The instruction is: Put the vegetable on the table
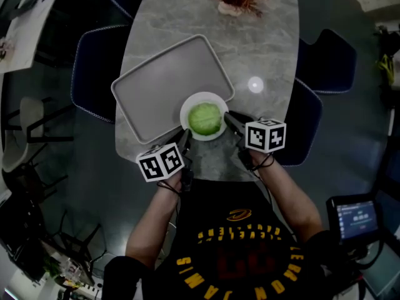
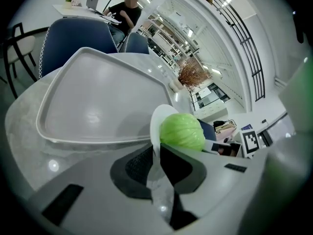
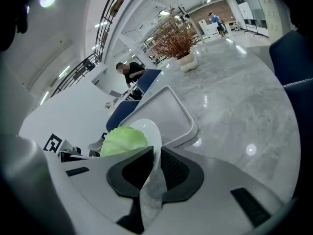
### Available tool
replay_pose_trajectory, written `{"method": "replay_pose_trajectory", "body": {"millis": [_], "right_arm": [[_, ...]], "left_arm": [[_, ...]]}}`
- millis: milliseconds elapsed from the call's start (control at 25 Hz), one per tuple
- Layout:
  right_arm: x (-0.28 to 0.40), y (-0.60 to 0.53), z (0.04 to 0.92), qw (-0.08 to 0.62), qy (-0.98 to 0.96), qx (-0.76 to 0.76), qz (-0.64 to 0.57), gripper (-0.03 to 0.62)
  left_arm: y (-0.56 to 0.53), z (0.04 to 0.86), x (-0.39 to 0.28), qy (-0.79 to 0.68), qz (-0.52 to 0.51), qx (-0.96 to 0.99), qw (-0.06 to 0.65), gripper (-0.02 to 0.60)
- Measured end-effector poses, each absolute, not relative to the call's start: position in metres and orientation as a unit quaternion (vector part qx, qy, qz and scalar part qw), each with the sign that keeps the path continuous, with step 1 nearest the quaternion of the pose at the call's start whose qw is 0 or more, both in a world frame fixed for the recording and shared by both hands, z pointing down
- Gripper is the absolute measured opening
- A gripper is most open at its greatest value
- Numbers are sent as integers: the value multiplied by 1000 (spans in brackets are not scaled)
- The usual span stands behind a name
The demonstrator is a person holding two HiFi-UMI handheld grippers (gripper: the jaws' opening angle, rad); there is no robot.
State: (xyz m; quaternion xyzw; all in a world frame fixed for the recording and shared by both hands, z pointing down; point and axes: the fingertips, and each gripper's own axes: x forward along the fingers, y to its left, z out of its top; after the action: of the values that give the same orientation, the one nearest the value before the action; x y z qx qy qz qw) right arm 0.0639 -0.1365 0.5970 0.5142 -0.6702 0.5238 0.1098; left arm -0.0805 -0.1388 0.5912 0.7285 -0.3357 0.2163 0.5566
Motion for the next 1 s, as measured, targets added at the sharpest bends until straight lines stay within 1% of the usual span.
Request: {"method": "replay_pose_trajectory", "body": {"millis": [480, 1000], "right_arm": [[99, -59, 582, 113, -678, 505, 521, 54], [135, 14, 626, 135, -670, 504, 528, 54]], "left_arm": [[-56, 575, -44, -344, 212, 730, 551, 46], [15, 624, -9, -350, 219, 721, 556, 46]]}}
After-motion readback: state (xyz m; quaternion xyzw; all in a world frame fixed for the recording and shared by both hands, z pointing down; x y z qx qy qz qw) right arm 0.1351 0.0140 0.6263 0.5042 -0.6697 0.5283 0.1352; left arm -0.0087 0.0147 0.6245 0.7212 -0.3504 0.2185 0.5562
